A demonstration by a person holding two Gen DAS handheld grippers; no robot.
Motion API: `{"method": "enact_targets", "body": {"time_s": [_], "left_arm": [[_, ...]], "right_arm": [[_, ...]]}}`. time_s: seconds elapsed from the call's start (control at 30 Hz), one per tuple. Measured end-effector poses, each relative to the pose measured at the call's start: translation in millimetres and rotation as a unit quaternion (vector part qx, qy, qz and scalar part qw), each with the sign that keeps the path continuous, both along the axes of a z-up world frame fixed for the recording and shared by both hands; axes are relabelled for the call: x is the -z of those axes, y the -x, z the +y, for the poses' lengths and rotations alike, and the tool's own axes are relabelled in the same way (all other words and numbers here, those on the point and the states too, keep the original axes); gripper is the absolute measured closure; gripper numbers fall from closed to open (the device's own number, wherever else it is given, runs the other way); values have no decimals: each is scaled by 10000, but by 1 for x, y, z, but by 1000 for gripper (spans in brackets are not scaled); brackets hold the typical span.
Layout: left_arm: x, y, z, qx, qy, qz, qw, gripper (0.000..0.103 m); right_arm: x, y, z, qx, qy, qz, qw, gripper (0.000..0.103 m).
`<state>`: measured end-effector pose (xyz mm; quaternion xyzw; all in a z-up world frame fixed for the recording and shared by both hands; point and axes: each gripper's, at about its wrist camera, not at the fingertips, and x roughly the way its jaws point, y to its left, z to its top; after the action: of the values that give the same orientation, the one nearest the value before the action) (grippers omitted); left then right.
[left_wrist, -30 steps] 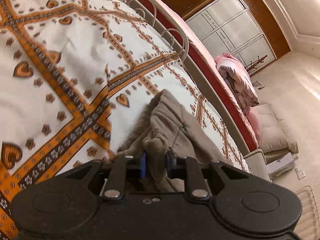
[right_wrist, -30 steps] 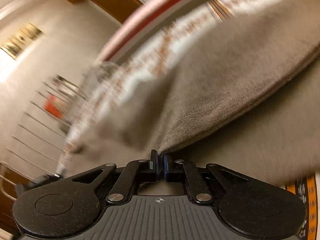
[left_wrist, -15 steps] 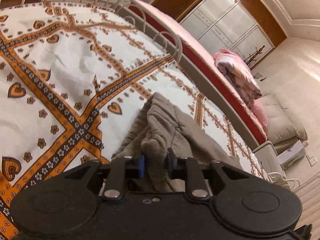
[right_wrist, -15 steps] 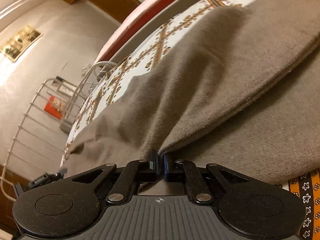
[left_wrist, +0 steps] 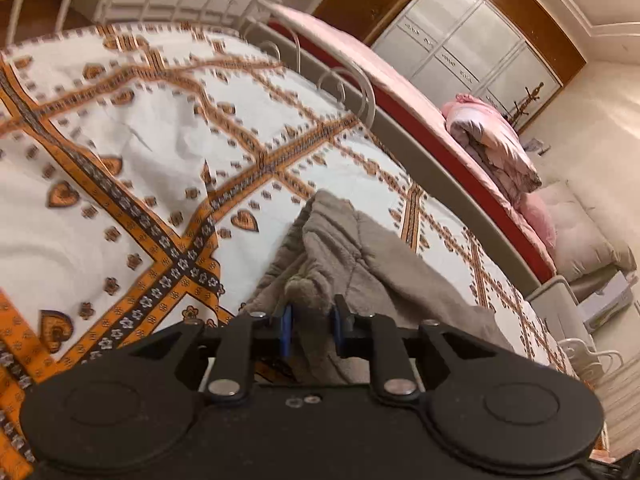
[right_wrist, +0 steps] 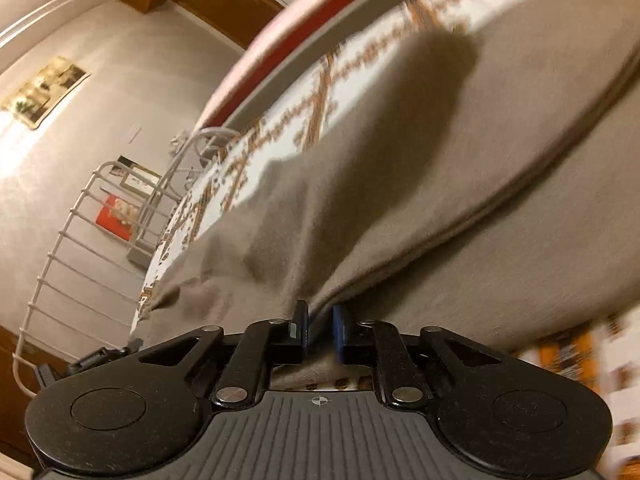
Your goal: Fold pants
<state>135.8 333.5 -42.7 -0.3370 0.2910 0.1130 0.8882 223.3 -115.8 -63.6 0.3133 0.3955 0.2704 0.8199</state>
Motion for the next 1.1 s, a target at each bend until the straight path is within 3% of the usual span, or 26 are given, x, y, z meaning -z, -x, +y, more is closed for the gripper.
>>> {"method": "enact_targets", "body": {"time_s": [0.13,0.27,0.3,0.33,0.37,0.4,0.47,0.53,0.57,0.63,0.7,0.73,1.0,1.1], "left_arm": [[-25,9,-21,-96,-432,-218,9988,96],[-39,2,-50,-26,-557,-461,9974,92],[-36,-5,-56,104,-526,-423,9977,80],[-31,-14,-61,237,-542,-303,9978,82],[-25,-21,-63,292,-599,-180,9976,82],[-16,-28,-62,298,-620,-38,9976,82],[4,-36,-52,289,-460,271,9982,85],[21,-40,-37,445,79,339,9984,90],[25,-39,-29,487,281,299,9980,93],[31,-38,-24,529,490,249,9971,95],[33,-36,-21,494,607,213,9967,96],[34,-35,-21,511,594,209,9967,96],[32,-33,-22,490,694,197,9962,96],[32,-32,-21,525,696,197,9960,96]], "right_arm": [[-15,-3,-47,391,-1,-64,9992,89],[-5,-16,-84,771,-250,378,9960,87],[2,-21,-88,826,-368,544,9944,77],[10,-25,-91,878,-500,695,9925,69],[17,-28,-91,950,-593,813,9904,52],[22,-31,-93,998,-643,889,9889,49],[31,-37,-100,1068,-842,909,9865,49],[35,-44,-104,1082,-1007,900,9849,49],[36,-48,-106,1077,-996,876,9853,52],[39,-54,-108,1132,-936,853,9855,67],[42,-59,-111,1157,-937,899,9848,89],[44,-59,-112,1171,-907,941,9845,94],[5,-13,-108,985,-391,305,9939,98],[1,2,-114,869,-317,288,9953,99]]}}
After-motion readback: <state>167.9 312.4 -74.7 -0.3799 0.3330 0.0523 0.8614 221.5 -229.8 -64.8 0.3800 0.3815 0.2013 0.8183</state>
